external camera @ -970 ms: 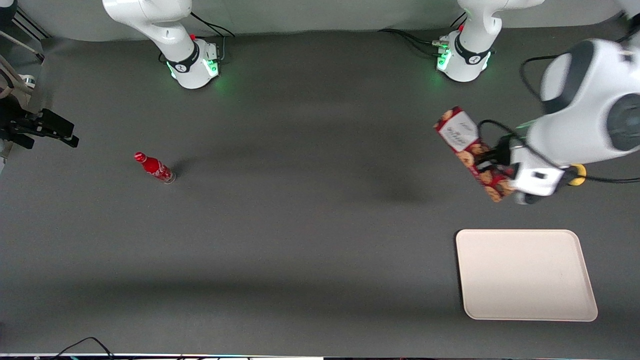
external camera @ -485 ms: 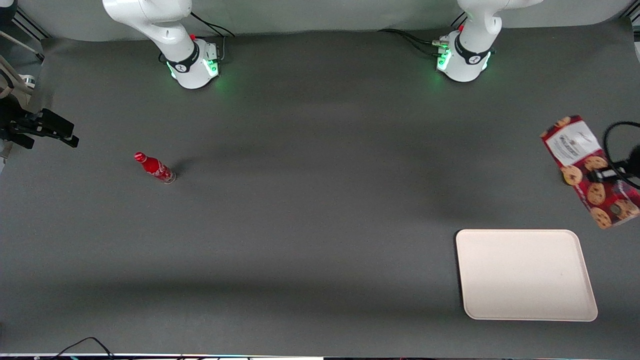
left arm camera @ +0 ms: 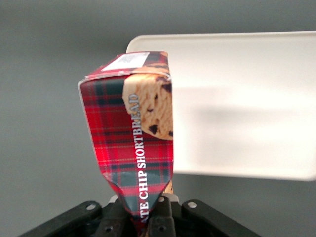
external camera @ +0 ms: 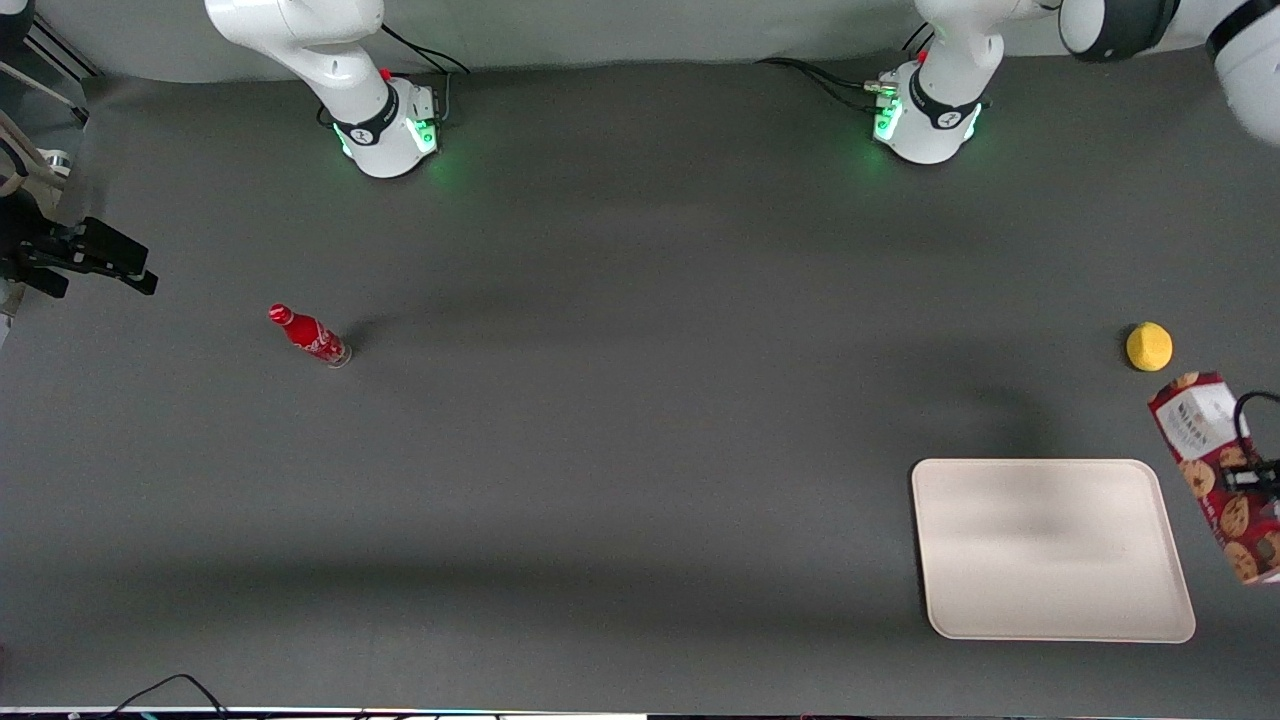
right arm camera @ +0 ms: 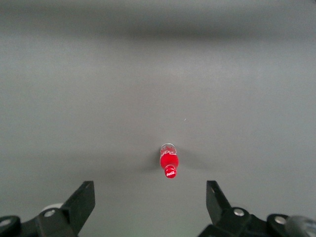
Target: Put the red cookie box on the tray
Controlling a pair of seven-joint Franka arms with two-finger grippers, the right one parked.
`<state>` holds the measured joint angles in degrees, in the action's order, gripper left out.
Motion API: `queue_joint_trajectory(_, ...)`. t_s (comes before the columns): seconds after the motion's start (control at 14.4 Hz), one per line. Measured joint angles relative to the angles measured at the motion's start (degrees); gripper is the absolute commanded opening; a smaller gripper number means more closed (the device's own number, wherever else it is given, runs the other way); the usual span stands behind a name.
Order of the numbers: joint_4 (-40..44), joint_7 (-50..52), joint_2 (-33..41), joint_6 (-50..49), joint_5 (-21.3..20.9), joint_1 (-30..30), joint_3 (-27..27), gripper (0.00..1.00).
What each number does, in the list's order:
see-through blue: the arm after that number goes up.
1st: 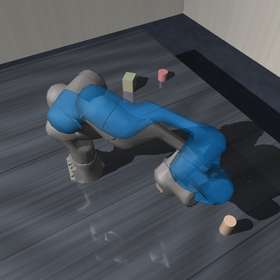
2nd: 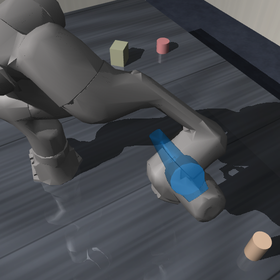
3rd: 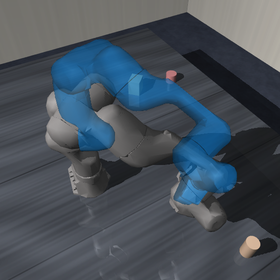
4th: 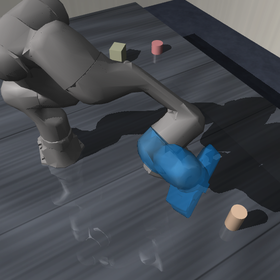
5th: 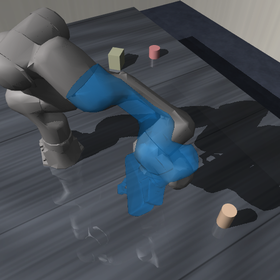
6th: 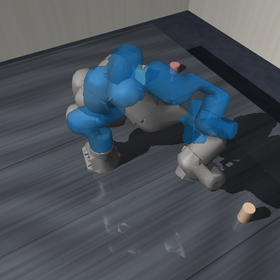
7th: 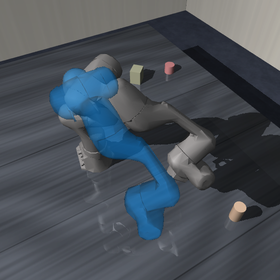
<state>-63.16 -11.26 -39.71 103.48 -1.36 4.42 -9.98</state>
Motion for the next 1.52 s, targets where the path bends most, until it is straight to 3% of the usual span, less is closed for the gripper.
queue_joint_trajectory(0.69,1.6,-10.2,-15.9,23.0,1.5,2.9,-0.5,0.0)
queue_joint_trajectory(0.76,1.7,-10.2,-16.8,24.0,2.8,2.9,-0.4,0.99)
queue_joint_trajectory(1.25,2.0,-10.3,-18.4,26.5,5.5,2.9,-0.4,1.0)
queue_joint_trajectory(1.52,4.6,-10.4,-17.1,16.8,5.5,2.9,-3.4,1.0)
